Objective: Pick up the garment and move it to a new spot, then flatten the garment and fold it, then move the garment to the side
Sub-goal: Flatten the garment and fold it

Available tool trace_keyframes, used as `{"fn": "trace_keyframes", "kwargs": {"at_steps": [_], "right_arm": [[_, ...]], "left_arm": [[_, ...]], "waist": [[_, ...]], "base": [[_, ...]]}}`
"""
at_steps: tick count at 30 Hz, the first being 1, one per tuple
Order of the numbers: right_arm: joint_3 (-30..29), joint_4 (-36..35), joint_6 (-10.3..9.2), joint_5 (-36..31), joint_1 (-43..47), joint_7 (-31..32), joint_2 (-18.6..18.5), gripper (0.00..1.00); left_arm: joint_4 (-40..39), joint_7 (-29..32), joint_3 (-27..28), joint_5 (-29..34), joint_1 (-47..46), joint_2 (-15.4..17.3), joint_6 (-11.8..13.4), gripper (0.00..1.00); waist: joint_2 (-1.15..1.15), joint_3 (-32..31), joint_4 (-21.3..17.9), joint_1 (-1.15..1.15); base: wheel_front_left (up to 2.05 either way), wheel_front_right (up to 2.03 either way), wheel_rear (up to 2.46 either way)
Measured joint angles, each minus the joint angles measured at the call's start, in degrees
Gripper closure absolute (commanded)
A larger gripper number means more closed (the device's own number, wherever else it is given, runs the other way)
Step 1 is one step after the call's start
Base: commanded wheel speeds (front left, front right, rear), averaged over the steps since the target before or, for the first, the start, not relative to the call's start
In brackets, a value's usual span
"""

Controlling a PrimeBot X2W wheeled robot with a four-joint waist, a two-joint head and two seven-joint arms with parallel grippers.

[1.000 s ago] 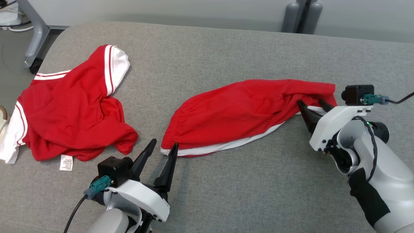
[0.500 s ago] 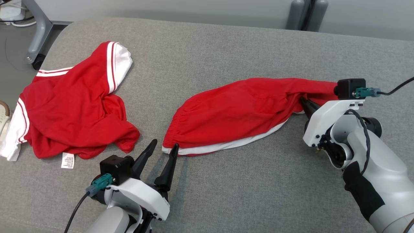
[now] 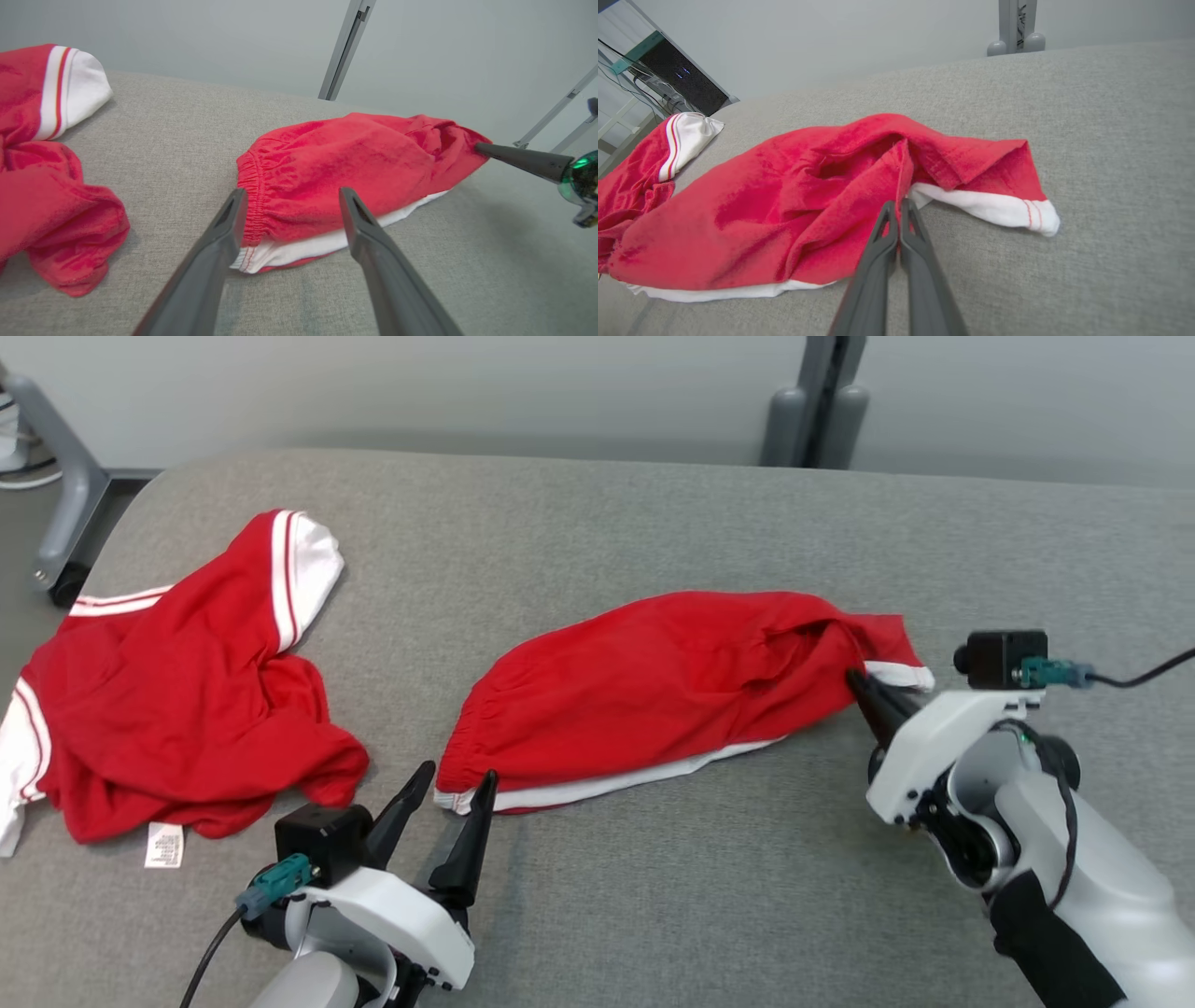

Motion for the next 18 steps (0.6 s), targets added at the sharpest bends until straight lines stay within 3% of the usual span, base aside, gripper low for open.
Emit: {"fn": "trace_keyframes", "kwargs": {"at_steps": [7, 14, 18], "right_arm": [[0.9, -10.1, 0.00, 4.2, 7.5, 5.4, -5.2, 1.00], [-2.4, -18.3, 0.00, 7.0, 13.8, 10.7, -8.1, 1.00], [-4.3, -24.1, 0.00, 7.7, 19.0, 16.8, -9.6, 1.00]], "left_arm": [[-1.5, 0.5, 0.4, -0.1, 1.1, 1.3, 1.1, 0.00], [-2.8, 1.1, 0.5, -0.4, 2.4, 2.1, 1.8, 0.00], [-3.3, 1.3, 0.4, -0.4, 2.5, 2.4, 2.4, 0.00]], "waist": [[0.00, -2.5, -3.3, 0.00], [0.00, -4.3, -5.4, 0.00], [0.00, -5.1, -6.2, 0.00]], "base": [[0.00, 0.00, 0.00], [0.00, 0.00, 0.00], [0.00, 0.00, 0.00]]}}
